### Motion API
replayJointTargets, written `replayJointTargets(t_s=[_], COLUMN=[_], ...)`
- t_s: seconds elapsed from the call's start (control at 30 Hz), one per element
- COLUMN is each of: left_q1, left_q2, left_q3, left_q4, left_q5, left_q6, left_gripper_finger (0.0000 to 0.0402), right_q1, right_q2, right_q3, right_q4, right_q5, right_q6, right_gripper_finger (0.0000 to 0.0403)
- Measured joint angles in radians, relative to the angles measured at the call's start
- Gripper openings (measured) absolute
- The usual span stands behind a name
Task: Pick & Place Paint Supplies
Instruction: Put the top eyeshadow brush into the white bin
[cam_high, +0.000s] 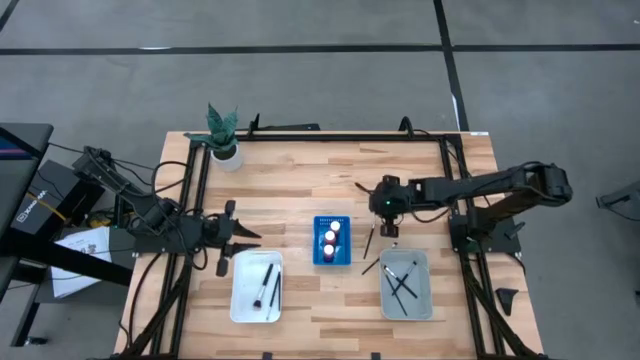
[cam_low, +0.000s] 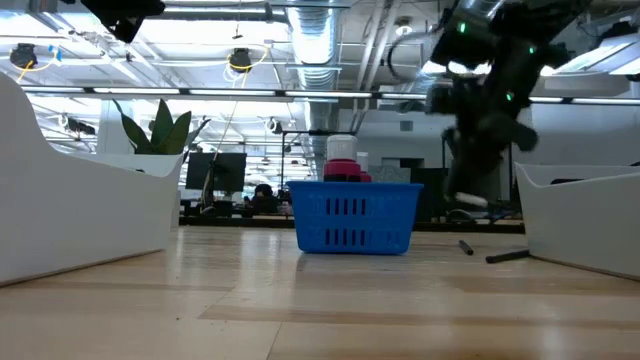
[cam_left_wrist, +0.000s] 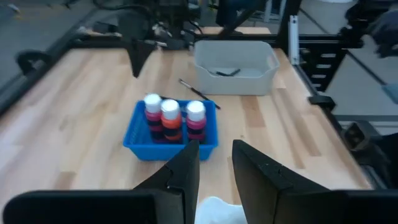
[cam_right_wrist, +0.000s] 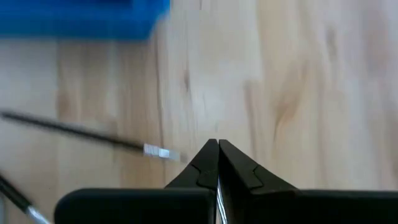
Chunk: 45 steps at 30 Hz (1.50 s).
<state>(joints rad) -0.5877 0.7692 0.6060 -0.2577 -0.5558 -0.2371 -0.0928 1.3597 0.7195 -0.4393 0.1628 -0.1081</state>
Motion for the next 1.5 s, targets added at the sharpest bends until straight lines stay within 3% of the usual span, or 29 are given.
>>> replayJointTargets(t_s=[0.23,0.43,0.93,1.33,1.5], left_q1=[0.018,0.116,0.268,0.268,0.268], left_q2=[0.023,0.129,0.499,0.551,0.551], left_q3=[0.0,0.0,0.001,0.0,0.0], left_q4=[0.084,0.195,0.541,0.623,0.665], left_q5=[-0.104,-0.226,-0.216,-0.212,-0.101], left_q6=[0.134,0.313,0.523,0.551,0.551], left_gripper_finger=[0.0091,0.0091,0.0091,0.0091,0.0091], right_q1=[0.006,0.009,0.11,0.201,0.216], right_q2=[-0.104,-0.136,-0.08,0.042,0.083], right_q3=[0.03,0.076,0.16,0.16,0.161], right_q4=[0.169,0.308,0.572,0.869,0.981], right_q5=[-0.004,-0.008,-0.018,-0.017,-0.063], right_q6=[-0.06,-0.112,-0.181,-0.243,-0.239], right_gripper_finger=[0.0,0.0,0.0,0.0,0.0])
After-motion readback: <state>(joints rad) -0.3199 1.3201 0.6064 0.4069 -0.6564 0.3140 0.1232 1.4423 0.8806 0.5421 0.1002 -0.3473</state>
